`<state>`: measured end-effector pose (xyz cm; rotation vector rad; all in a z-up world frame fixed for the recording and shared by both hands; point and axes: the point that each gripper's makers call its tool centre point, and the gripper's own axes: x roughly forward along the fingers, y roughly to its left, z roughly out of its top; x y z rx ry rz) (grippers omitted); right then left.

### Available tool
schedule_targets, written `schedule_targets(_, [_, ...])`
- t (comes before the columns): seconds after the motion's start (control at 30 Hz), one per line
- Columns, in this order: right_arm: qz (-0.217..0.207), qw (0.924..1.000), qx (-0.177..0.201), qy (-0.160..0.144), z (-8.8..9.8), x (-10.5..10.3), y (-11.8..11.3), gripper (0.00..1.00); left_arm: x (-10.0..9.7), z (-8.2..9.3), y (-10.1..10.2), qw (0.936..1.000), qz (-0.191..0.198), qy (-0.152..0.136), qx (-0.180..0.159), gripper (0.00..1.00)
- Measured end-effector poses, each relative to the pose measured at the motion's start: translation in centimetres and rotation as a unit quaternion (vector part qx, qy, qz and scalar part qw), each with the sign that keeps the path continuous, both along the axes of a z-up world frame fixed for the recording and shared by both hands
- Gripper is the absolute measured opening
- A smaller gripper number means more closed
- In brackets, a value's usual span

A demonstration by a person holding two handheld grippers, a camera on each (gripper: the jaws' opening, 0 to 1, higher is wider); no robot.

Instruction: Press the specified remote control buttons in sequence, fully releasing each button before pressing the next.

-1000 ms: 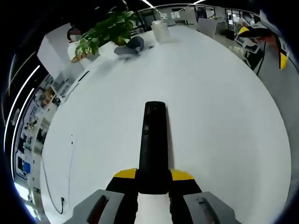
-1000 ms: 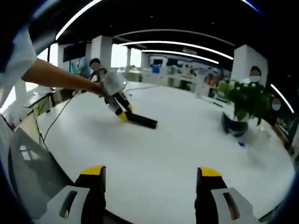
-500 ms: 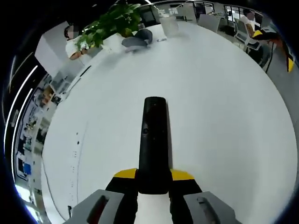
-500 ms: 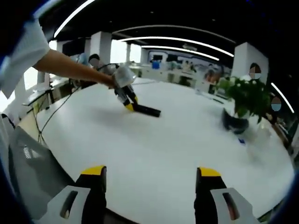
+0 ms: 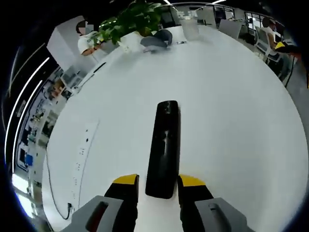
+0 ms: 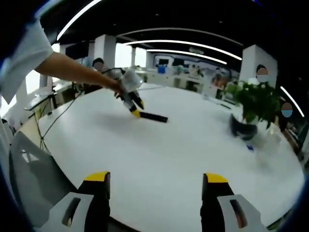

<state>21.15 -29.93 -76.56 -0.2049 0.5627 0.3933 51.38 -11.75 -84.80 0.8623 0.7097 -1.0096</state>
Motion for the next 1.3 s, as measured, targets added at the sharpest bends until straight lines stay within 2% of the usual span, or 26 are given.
schedule_targets(0.07, [-0.002, 1.0000, 0.001, -0.006, 0.2, 0.1, -0.1, 0.78, 0.2, 0.1, 0.3, 0.9989, 0.042, -0.004, -0.019, 0.41])
schedule_targets(0.13, [-0.004, 0.9999, 0.002, -0.010, 0.4, 0.1, -0.1, 0.79, 0.1, 0.4, 0.6, 0.9962, 0.074, -0.009, -0.044, 0.53])
schedule_targets(0.17, [-0.004, 0.9999, 0.003, -0.012, 0.5, 0.2, -0.1, 0.80, -0.2, 0.5, 1.0, 0.9923, 0.110, -0.012, -0.056, 0.59])
schedule_targets(0.2, [-0.004, 0.9999, 0.003, -0.013, 0.5, 0.2, -0.1, 0.81, -0.2, 0.5, 1.2, 0.9896, 0.125, -0.020, -0.067, 0.63])
schedule_targets(0.3, [0.001, 0.9999, 0.002, -0.014, 0.4, 0.2, 0.1, 0.87, -1.1, 1.3, 1.5, 0.9777, 0.170, -0.032, -0.118, 0.66])
schedule_targets(0.37, [0.006, 0.9999, -0.002, -0.011, 0.3, 0.2, 0.3, 0.90, -1.8, 1.9, 1.5, 0.9708, 0.186, -0.036, -0.147, 0.73])
schedule_targets(0.4, [0.007, 0.9999, -0.001, -0.012, 0.4, 0.2, 0.3, 0.91, -2.6, 2.3, 1.6, 0.9644, 0.201, -0.035, -0.168, 0.77])
schedule_targets(0.47, [0.006, 0.9999, 0.000, -0.013, 0.4, 0.2, 0.3, 0.93, -3.5, 2.9, 1.8, 0.9561, 0.214, -0.042, -0.196, 0.79])
schedule_targets(0.6, [0.001, 0.9998, -0.003, -0.020, 0.6, 0.3, 0.0, 0.96, -6.5, 4.0, 3.5, 0.9471, 0.234, -0.056, -0.212, 0.84])
schedule_targets(0.63, [-0.001, 0.9998, -0.002, -0.021, 0.6, 0.4, 0.0, 0.97, -7.0, 4.3, 3.9, 0.9404, 0.248, -0.058, -0.225, 0.84])
schedule_targets(0.7, [-0.002, 0.9998, -0.001, -0.021, 0.6, 0.4, 0.0, 0.99, -8.7, 5.1, 4.1, 0.9262, 0.266, -0.040, -0.264, 0.90])
schedule_targets(0.77, [-0.001, 0.9997, -0.001, -0.025, 0.8, 0.4, 0.0, 0.99, -10.2, 6.3, 4.4, 0.9117, 0.278, -0.047, -0.299, 0.97])
schedule_targets(0.93, [0.002, 0.9996, 0.000, -0.030, 0.9, 0.5, 0.1, 0.99, -12.9, 8.0, 6.4, 0.9072, 0.287, -0.083, -0.296, 0.98])
schedule_targets(1.0, [0.003, 0.9995, 0.000, -0.032, 1.1, 0.5, 0.2, 0.99, -13.9, 8.9, 6.9, 0.8978, 0.299, -0.094, -0.310, 0.99])
schedule_targets(1.03, [0.002, 0.9994, -0.001, -0.035, 1.1, 0.5, 0.2, 0.99, -14.3, 9.4, 7.1, 0.8907, 0.307, -0.102, -0.320, 1.00])
schedule_targets(1.07, [0.002, 0.9993, 0.000, -0.037, 1.2, 0.5, 0.1, 0.99, -14.9, 9.8, 7.4, 0.8869, 0.311, -0.108, -0.325, 1.00])
schedule_targets(1.1, [0.000, 0.9992, 0.000, -0.040, 1.3, 0.5, 0.1, 0.99, -16.2, 10.4, 7.4, 0.8853, 0.312, -0.112, -0.326, 1.00])
schedule_targets(1.2, [-0.004, 0.9988, 0.000, -0.049, 1.6, 0.6, -0.1, 0.99, -19.0, 11.6, 8.2, 0.8686, 0.338, -0.127, -0.340, 1.00])
schedule_targets(1.3, [-0.005, 0.9986, -0.003, -0.052, 1.7, 0.6, -0.1, 0.99, -21.5, 12.3, 9.0, 0.8638, 0.347, -0.140, -0.338, 1.00])
